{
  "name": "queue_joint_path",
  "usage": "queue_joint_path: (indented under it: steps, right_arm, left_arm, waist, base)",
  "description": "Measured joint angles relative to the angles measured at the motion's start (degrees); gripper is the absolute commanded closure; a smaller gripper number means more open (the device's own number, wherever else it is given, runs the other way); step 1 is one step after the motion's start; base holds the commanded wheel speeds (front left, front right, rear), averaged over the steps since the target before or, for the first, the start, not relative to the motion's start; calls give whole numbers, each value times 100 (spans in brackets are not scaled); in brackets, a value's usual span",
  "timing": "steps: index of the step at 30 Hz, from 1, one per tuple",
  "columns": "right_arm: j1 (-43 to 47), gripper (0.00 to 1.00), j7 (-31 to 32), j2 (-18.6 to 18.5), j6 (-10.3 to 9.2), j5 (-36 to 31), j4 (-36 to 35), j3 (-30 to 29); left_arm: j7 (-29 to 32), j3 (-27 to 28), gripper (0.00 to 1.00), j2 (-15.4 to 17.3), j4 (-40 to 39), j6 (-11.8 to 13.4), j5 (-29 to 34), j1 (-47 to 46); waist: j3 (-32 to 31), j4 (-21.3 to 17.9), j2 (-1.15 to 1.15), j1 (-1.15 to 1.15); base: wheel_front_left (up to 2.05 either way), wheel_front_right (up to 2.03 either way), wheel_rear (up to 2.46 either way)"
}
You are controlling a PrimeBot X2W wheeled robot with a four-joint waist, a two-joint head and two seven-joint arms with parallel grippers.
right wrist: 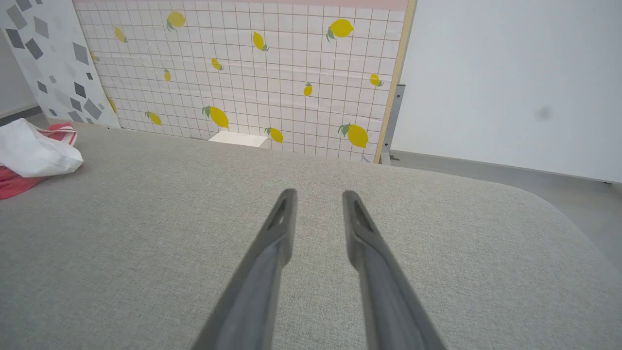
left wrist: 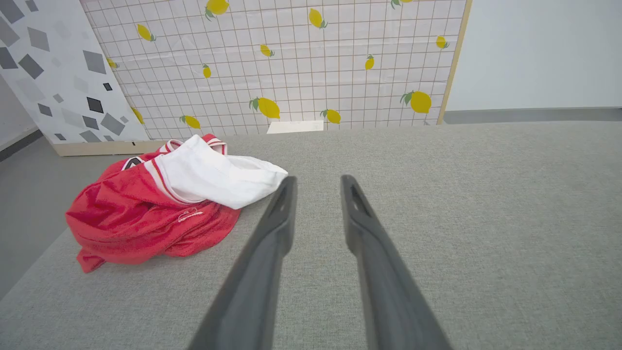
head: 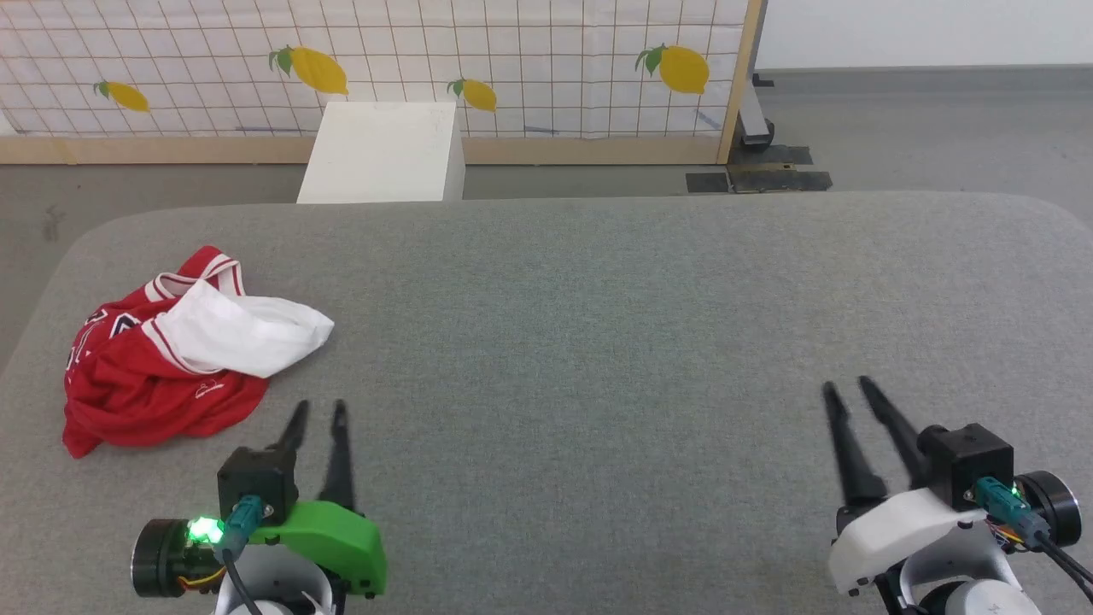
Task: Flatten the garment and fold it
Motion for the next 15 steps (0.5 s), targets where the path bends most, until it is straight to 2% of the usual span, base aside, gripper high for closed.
queue_joint_path:
  steps: [15]
  right_arm:
    - [6, 0, -123, 0, 0, 16, 21, -144]
  left_arm:
    - [-130, -53, 0, 0, 0, 0, -48, 9]
  waist:
    - [0, 7, 0, 0]
  base:
    - [0, 0, 0]
